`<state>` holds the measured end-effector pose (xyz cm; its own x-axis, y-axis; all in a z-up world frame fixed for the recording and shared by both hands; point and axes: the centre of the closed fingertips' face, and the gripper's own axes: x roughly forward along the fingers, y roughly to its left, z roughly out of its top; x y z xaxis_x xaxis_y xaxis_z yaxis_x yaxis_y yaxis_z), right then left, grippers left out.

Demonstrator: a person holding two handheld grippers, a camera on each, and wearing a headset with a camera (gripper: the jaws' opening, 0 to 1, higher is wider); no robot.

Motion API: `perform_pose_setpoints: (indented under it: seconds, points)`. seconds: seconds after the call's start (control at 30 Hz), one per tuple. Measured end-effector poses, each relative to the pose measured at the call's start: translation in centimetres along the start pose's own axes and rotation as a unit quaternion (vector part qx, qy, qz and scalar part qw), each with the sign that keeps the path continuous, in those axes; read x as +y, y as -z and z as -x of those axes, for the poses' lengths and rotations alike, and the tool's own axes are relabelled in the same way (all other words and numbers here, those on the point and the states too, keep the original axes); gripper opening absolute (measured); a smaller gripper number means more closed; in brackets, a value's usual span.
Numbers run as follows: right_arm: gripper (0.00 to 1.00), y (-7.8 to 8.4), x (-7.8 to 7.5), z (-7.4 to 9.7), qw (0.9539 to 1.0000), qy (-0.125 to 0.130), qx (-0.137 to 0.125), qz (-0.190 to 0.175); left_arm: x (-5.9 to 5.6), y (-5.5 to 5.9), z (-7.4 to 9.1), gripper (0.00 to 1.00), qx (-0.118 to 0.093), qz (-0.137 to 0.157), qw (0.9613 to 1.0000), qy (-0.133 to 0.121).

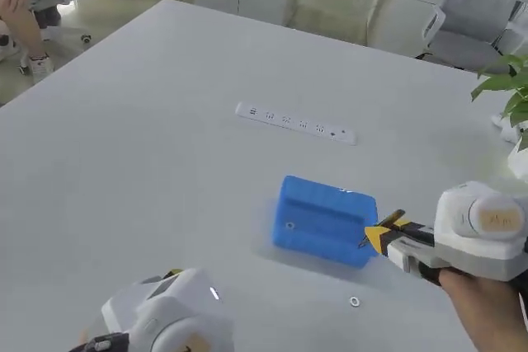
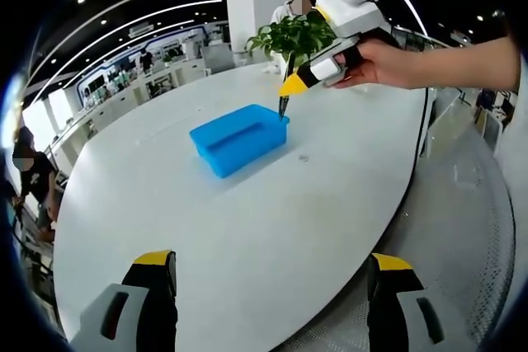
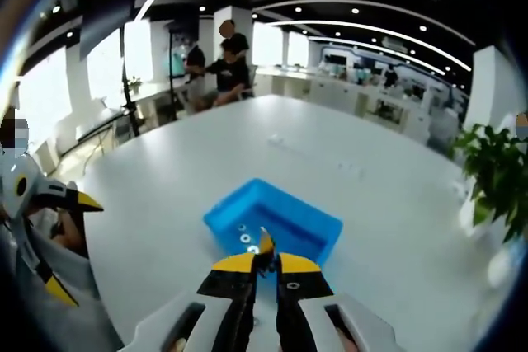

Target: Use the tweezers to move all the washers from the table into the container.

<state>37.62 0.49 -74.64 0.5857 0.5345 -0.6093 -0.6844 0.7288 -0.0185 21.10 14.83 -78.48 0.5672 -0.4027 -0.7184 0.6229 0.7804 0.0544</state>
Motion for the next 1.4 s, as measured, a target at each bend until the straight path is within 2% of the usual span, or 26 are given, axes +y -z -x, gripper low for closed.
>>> perform_pose_setpoints:
  seconds: [0.2,0.47,0.7,1.03,1.4]
  points:
    - [0.05,1.9,0.6,0.2,0.9997,-0.006,0.017,-0.014,-0.1,0.1,-0.1,0.99,0.002,-0.003,1.0,0.001]
    - [0.05,5.1,1.3,-0.7,0.9982,-0.014,0.054,-0.022,0.0,0.1,-0.1,0.99,0.003,-0.003,1.0,0.001]
    - [0.05,7.1,0.9,-1.3,0.9966,-0.01,0.074,-0.035,-0.1,0.0,-0.1,0.99,0.002,-0.005,1.0,0.002]
    - [0.05,6.9,0.3,-1.7,0.9963,-0.008,0.071,-0.047,-0.2,0.2,-0.2,0.99,0.005,-0.004,1.0,0.002]
    - [0.05,7.0,1.0,-1.7,0.9961,-0.01,0.074,-0.047,-0.1,0.1,-0.1,0.99,0.003,-0.002,1.0,0.001]
